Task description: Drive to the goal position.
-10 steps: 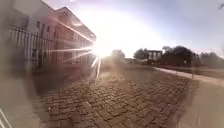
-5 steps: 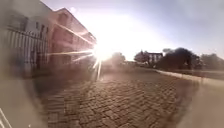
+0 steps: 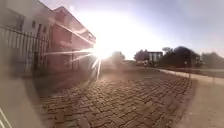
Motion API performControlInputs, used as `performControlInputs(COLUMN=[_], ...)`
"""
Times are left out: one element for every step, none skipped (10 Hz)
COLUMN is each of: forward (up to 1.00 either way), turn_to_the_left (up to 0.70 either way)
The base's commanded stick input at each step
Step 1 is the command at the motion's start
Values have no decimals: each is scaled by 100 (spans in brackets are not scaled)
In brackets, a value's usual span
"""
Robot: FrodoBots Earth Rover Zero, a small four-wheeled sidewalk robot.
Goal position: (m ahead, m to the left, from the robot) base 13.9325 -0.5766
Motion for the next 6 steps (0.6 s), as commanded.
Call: performControlInputs(forward=[100,100,100,100,100,100], turn_to_the_left=[0,0,0,0,0,0])
